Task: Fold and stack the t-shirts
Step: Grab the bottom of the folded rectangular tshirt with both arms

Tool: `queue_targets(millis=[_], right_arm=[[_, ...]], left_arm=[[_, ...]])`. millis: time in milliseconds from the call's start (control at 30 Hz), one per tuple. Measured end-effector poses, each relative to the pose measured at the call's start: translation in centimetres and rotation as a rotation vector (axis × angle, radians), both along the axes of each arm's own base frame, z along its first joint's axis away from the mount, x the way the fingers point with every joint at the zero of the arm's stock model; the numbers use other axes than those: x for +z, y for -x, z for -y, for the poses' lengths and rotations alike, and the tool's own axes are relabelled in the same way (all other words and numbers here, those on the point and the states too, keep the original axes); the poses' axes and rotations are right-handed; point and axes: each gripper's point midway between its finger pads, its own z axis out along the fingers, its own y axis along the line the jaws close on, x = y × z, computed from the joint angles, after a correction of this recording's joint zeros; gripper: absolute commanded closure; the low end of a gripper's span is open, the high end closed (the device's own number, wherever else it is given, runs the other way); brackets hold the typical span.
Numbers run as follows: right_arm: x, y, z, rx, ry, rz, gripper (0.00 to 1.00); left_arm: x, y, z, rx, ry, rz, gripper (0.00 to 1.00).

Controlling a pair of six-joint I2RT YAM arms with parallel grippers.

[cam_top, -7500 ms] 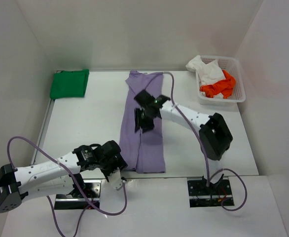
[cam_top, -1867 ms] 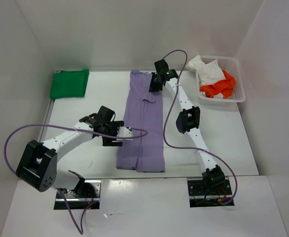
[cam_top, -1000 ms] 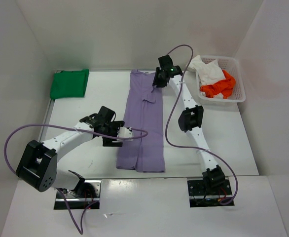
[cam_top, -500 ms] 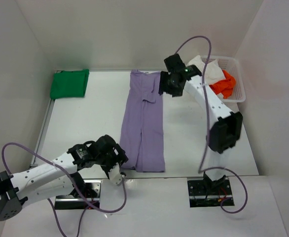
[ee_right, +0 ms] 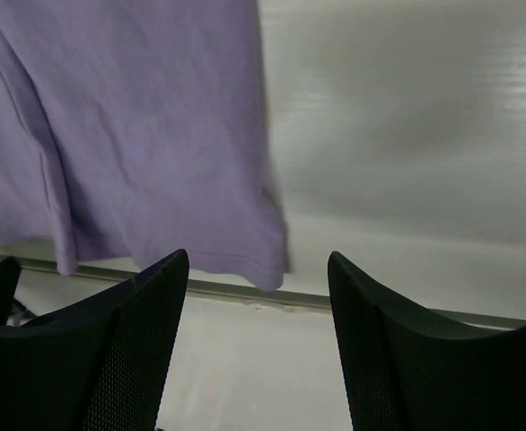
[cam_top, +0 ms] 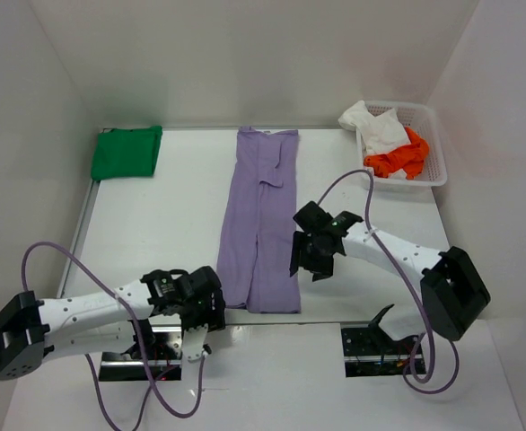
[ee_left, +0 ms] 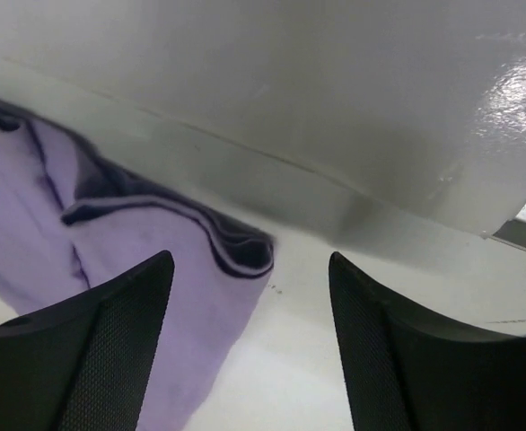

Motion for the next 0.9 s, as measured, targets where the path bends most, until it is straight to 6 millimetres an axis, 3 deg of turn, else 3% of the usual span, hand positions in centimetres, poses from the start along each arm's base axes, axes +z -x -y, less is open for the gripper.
queue_targets(millis=[133, 333, 600, 733, 767, 867, 900], right_arm=[[-0.4, 1.5, -1.0, -0.015, -0.063, -0.003, 0.31], [-1.4, 4.2, -2.3, 0.028, -0.091, -0.055, 0.31], [-3.6, 5.8, -2.4, 0.035, -0.108, -0.122, 0.32], [-4.7, 5.9, -2.7, 0.047, -0.1, -0.151, 0.36], [-4.9, 6.0, -2.8, 0.051, -0.102, -0.161, 0.36], [-5.0, 6.1, -3.0, 0.069, -0.112, -0.173, 0.54], [-5.1, 6.3, -3.1, 0.076, -0.114, -0.181, 0.68]], left_arm=[[-1.5, 0.1, -0.3, -0.029, -0.087, -0.031, 0.36], [-1.5, -2.1, 1.6, -0.033, -0.08, 0.043, 0.41], [-1.7, -2.4, 1.7, -0.05, -0.077, 0.073, 0.56], [-1.8, -2.6, 2.2, -0.053, -0.069, 0.074, 0.75], [-1.9, -2.6, 2.3, -0.054, -0.067, 0.071, 0.88], [-2.0, -2.5, 2.5, -0.051, -0.062, 0.065, 0.96], [-2.0, -2.5, 2.6, -0.051, -0.057, 0.06, 0.99]])
